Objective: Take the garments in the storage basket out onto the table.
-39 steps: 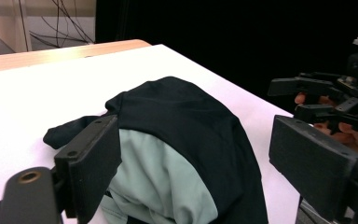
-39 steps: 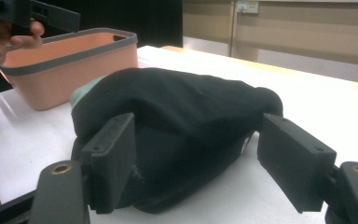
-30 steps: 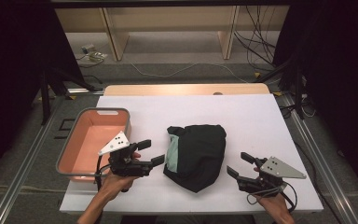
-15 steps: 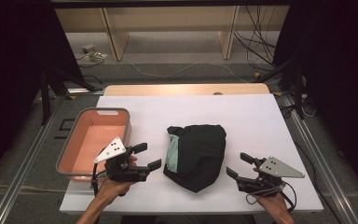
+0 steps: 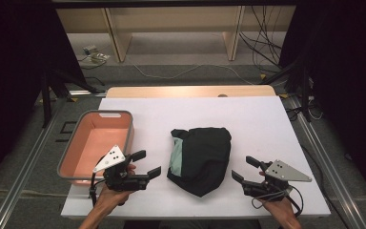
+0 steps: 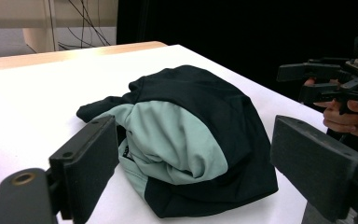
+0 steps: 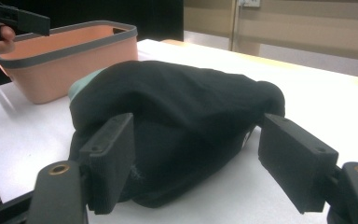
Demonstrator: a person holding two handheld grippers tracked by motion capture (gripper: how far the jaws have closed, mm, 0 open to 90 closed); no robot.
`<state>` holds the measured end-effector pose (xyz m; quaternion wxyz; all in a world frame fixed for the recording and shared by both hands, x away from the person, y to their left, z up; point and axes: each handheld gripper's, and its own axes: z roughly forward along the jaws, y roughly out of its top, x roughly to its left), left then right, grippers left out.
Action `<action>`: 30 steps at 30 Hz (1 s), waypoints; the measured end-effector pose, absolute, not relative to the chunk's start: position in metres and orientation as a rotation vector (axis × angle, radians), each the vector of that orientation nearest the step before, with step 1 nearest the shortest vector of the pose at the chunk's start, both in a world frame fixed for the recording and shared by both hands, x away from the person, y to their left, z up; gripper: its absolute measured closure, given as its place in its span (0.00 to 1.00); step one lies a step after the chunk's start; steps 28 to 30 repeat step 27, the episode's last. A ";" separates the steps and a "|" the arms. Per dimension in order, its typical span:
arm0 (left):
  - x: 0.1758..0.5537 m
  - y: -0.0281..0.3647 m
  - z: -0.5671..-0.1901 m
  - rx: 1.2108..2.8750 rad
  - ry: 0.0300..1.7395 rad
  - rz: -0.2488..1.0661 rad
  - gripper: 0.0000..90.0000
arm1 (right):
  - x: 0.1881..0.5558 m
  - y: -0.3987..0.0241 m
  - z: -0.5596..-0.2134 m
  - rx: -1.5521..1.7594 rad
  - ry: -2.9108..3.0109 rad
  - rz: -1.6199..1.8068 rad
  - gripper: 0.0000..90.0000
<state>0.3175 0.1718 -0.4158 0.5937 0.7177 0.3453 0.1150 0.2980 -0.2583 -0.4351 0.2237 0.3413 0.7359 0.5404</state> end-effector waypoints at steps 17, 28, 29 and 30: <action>0.318 0.171 -0.416 1.655 0.805 0.274 0.16 | 0.298 -0.258 -0.435 0.936 2.032 1.493 0.31; 0.319 0.172 -0.416 1.648 0.810 0.277 0.16 | 0.298 -0.258 -0.435 0.936 2.032 1.494 0.31; 0.319 0.172 -0.416 1.648 0.810 0.277 0.16 | 0.298 -0.258 -0.435 0.936 2.032 1.494 0.31; 0.319 0.172 -0.416 1.648 0.810 0.277 0.16 | 0.298 -0.258 -0.435 0.936 2.032 1.494 0.31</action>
